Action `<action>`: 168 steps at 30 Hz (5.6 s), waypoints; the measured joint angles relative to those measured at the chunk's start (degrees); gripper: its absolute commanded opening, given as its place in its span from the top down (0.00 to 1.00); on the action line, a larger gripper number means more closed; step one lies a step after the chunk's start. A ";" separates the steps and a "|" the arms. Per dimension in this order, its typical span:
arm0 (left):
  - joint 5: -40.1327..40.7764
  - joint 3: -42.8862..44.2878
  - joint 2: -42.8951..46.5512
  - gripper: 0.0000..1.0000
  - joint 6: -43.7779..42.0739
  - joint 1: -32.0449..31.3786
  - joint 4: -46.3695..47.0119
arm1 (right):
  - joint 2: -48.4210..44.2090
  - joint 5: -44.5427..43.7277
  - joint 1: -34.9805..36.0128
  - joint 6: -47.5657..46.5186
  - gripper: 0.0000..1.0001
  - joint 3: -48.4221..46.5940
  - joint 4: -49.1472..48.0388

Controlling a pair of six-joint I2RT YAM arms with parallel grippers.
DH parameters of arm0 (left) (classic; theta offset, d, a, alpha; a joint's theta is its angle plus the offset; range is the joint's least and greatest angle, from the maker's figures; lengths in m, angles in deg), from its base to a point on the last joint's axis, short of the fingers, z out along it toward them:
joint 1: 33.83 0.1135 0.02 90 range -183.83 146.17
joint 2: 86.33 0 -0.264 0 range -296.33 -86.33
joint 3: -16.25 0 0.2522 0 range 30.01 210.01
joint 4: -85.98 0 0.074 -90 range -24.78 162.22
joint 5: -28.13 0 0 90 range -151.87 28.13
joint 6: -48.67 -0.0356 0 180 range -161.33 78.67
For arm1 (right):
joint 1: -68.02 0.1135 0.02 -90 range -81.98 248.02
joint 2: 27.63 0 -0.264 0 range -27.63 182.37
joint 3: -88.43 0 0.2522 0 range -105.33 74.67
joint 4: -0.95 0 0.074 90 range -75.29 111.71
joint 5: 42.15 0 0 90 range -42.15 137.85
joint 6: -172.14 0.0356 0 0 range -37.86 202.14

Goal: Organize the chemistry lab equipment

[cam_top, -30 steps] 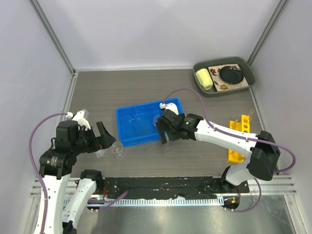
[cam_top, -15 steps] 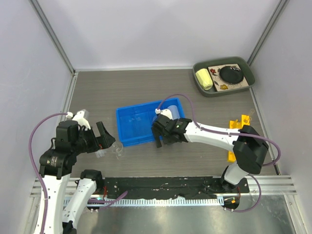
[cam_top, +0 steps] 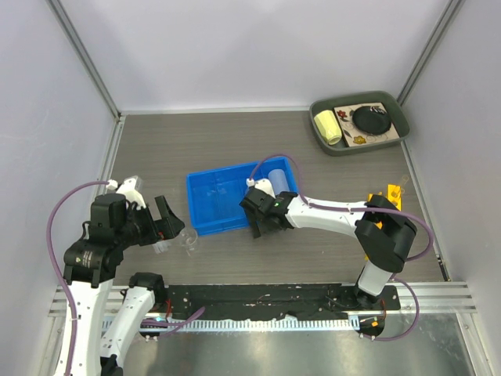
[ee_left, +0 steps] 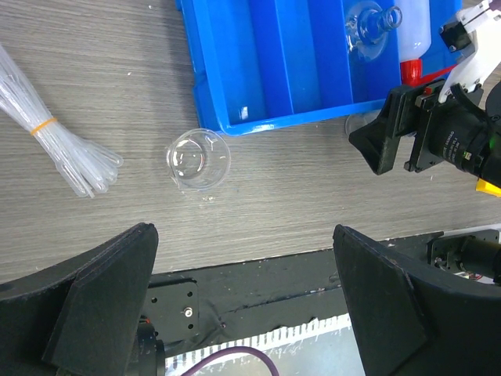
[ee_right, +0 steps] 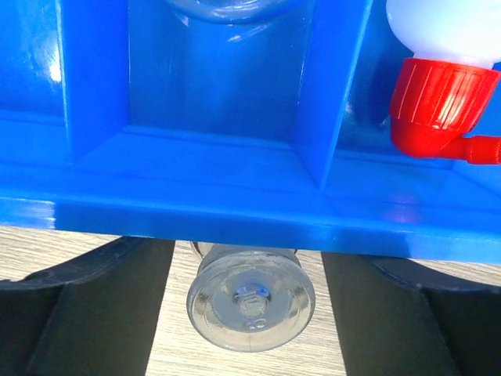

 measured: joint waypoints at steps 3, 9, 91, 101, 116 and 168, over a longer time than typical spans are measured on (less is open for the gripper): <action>0.00 0.00 -0.02 0.00 0.02 0.00 0.00 | 0.04 -0.44 0.00 0.02 0.38 0.00 -0.33; 0.02 0.00 -0.28 0.00 0.02 0.00 0.00 | 0.17 -0.85 0.00 -0.04 0.80 -0.46 -0.26; -3.28 -0.22 0.83 0.00 0.09 0.00 0.87 | 19.80 3.87 0.79 -12.85 0.37 -28.76 4.26; -3.52 -0.22 0.81 0.00 0.07 0.00 0.87 | 19.52 -2.89 3.56 -13.99 0.19 -36.15 10.19; 0.37 3.48 0.24 0.00 1.25 0.00 0.55 | 11.74 -1.46 10.19 -13.86 0.18 -51.08 16.85; 10.84 -9.35 -22.29 0.23 14.12 -3.50 6.19 | -21.29 -11.69 -5.11 -6.64 0.31 -12.48 9.22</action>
